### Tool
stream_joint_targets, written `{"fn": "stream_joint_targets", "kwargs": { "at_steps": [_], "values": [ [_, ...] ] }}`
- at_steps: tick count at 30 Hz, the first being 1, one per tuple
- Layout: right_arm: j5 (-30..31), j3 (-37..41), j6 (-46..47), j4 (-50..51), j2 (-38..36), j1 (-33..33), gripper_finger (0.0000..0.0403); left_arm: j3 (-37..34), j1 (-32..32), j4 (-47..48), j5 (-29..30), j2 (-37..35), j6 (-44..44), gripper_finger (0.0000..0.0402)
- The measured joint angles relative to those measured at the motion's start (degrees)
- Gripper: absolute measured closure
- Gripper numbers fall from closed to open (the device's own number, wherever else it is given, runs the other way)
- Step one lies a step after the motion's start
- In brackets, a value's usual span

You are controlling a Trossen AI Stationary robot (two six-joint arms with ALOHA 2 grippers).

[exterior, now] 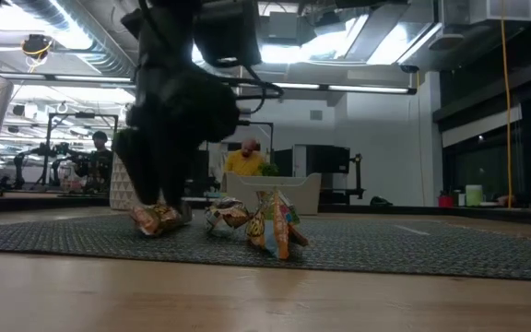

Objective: Pick and place Granola Bars by type
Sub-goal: Put the red granola bar into the gray bin

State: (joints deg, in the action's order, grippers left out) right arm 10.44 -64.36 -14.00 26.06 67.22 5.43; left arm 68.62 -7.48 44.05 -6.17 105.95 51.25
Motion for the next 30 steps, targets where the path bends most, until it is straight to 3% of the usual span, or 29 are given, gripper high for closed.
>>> {"fn": "stream_joint_targets", "kwargs": {
  "at_steps": [12, 20, 30],
  "values": [
    [-0.58, -0.02, -1.48, -0.02, 0.0, 0.0, 0.0357, 0.11, -3.47, 3.5, -2.02, -12.93, 4.22, 0.0149],
    [-3.06, -0.02, -2.76, 0.02, 0.02, 0.0, 0.0357, 1.96, -13.43, 3.24, -1.88, -20.12, 6.5, 0.0149],
    [-3.08, -0.02, -4.5, 0.02, 0.02, 0.0, 0.0357, 4.0, -27.81, 1.29, 3.89, -20.49, 13.27, 0.0149]
  ]
}}
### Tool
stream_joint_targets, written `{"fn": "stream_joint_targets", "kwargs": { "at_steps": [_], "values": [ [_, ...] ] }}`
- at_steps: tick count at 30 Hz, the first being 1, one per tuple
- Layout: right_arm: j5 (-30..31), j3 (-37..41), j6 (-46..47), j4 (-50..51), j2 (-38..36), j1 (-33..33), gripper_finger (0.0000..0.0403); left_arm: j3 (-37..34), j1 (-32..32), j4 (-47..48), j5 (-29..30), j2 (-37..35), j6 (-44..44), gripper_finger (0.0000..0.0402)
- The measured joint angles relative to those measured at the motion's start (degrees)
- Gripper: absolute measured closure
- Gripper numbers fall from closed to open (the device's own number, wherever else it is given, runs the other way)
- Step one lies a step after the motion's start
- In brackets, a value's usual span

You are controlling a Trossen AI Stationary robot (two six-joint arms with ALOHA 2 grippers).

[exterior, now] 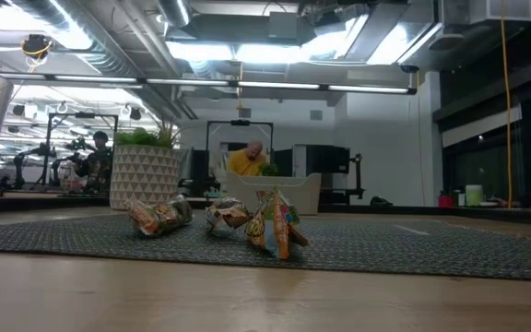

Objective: Pick and place Granola Bars by type
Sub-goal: Put the red granola bar into the gray bin

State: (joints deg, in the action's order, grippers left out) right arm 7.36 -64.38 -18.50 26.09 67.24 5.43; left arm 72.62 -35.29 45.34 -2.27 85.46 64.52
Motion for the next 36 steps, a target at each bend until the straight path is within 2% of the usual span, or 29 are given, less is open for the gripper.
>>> {"fn": "stream_joint_targets", "kwargs": {
  "at_steps": [5, 9, 15, 36],
  "values": [
    [0.02, 0.0, -0.18, -0.02, 0.19, 0.0, 0.0357, 0.04, -5.18, -0.53, 5.85, 1.01, 4.82, 0.0149],
    [0.02, 0.0, -0.15, -0.05, 0.96, 0.0, 0.0357, 0.07, -7.77, -0.7, 6.64, 3.45, 7.61, 0.0149],
    [0.01, 0.0, 0.17, -0.14, 2.85, 0.0, 0.0357, 0.05, -10.14, -2.89, 2.03, 8.45, 8.27, 0.0149],
    [0.02, 0.0, 0.17, -1.88, 5.88, 0.0, 0.0357, 0.04, -11.49, -3.25, -2.09, 23.72, 6.04, 0.0149]
  ]
}}
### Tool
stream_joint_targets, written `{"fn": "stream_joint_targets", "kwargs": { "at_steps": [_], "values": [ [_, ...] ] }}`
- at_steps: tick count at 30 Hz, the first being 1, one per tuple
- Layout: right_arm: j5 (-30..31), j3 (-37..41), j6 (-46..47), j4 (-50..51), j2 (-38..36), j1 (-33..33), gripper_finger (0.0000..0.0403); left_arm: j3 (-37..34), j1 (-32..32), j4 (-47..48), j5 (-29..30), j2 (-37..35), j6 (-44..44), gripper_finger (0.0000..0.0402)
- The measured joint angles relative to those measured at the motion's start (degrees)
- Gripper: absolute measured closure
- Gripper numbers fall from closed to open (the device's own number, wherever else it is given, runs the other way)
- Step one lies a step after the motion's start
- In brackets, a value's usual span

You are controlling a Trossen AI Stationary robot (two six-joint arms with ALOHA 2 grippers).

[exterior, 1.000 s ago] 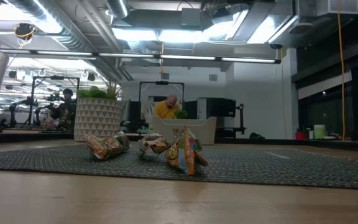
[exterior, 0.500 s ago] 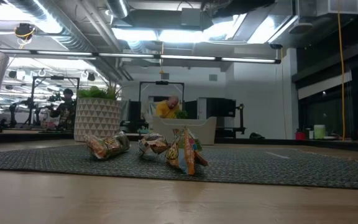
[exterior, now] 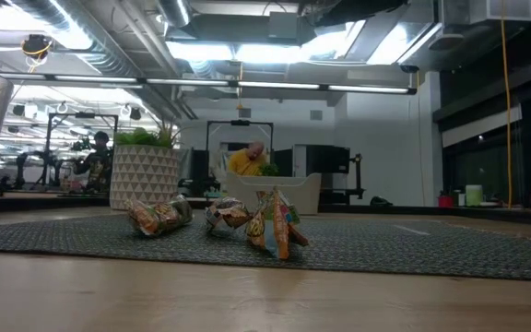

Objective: Pick and place Granola Bars by type
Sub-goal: Put the red granola bar into the gray bin

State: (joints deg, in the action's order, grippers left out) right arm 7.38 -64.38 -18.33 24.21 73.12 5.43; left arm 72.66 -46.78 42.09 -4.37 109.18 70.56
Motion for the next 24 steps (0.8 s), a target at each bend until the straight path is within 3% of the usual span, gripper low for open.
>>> {"fn": "stream_joint_targets", "kwargs": {
  "at_steps": [6, 18, 24],
  "values": [
    [0.0, 0.0, -0.07, 0.0, 0.0, 0.0, 0.0357, 0.0, 0.02, -0.07, -2.22, 1.65, -0.41, 0.0188],
    [0.0, 0.0, -0.22, 0.0, 0.0, 0.0, 0.0357, 0.38, 0.7, -0.69, -7.51, 1.38, -0.37, 0.0373],
    [0.02, 0.0, -0.24, 0.0, 0.0, 0.0, 0.0357, 3.31, 1.84, 0.69, -9.14, 0.3, -1.7, 0.039]
  ]
}}
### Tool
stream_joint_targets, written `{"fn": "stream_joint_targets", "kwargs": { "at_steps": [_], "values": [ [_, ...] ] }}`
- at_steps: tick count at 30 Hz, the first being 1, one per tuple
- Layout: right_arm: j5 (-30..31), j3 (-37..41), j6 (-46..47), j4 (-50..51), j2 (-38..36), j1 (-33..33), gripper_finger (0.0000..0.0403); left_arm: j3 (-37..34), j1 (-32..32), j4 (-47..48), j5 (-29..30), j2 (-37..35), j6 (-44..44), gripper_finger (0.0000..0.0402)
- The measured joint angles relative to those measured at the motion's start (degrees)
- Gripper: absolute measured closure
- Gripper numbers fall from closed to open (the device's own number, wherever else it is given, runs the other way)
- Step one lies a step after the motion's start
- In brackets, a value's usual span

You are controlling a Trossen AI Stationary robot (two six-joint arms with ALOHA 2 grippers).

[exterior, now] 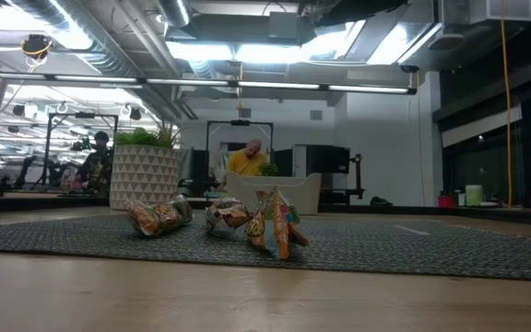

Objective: Pick and place Granola Bars by type
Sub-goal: Put the red granola bar into the gray bin

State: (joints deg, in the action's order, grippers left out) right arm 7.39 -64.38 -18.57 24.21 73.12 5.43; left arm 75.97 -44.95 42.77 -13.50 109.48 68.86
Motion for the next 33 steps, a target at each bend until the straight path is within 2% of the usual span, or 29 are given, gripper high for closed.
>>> {"fn": "stream_joint_targets", "kwargs": {
  "at_steps": [6, 13, 19, 27, 33],
  "values": [
    [0.03, 0.0, 0.0, 0.04, 0.0, 0.0, 0.0357, 5.09, 2.01, 7.11, 1.41, -3.45, -0.72, 0.0391],
    [0.06, 0.0, -0.17, 0.13, 0.0, 0.0, 0.0357, 11.32, 3.7, 17.15, 5.86, -8.33, 0.69, 0.0393],
    [0.05, 0.0, -0.74, 0.44, 0.0, 0.0, 0.0357, 13.56, 6.9, 25.65, 8.56, -11.69, 0.48, 0.0393],
    [0.14, 0.0, -0.71, -0.09, 0.0, 0.0, 0.0357, 14.74, 13.67, 28.58, 17.57, -15.7, -7.61, 0.0392],
    [4.51, 0.0, 0.6, -0.13, -0.01, -0.02, 0.0357, 14.74, 20.64, 29.09, 25.72, -18.2, -20.48, 0.0392]
  ]
}}
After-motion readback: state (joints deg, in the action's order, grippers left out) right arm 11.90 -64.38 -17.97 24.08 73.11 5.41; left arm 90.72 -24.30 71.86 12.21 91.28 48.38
